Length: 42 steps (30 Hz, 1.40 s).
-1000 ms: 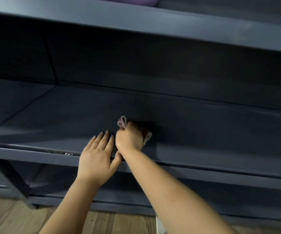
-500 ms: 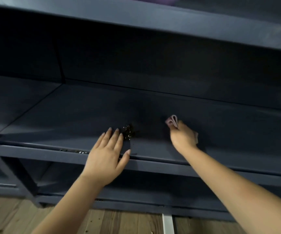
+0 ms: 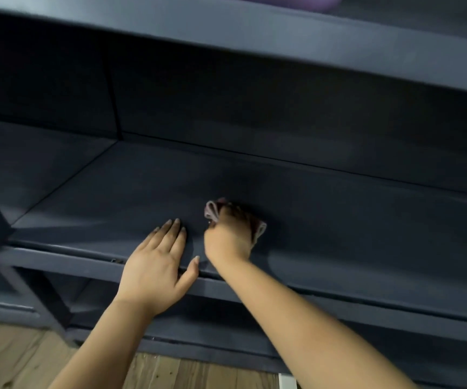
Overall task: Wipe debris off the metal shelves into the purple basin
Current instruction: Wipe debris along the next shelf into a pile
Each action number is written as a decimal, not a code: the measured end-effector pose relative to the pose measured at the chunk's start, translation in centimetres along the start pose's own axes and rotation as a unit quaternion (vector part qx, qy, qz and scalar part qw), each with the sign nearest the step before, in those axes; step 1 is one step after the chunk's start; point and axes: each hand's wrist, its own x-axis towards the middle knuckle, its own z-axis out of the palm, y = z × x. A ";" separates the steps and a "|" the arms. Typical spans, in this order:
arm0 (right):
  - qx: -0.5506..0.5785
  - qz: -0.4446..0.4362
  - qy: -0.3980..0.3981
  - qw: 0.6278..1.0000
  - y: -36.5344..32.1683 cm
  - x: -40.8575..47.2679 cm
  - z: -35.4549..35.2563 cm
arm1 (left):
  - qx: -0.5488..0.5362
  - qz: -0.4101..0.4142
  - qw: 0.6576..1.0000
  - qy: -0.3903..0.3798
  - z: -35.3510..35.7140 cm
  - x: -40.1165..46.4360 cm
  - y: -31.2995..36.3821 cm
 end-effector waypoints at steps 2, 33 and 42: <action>0.002 -0.021 -0.021 1.000 -2.0 0.1 1.0 | 0.001 0.002 1.000 0.006 0.1 0.1 0.0; -0.035 -0.264 -0.109 0.958 1.8 4.0 -1.1 | 0.046 -0.012 0.999 -0.001 -1.0 -0.3 0.4; -0.090 -0.066 0.000 0.994 12.1 11.4 -3.0 | 0.018 -0.026 0.999 -0.004 -0.2 0.7 -2.8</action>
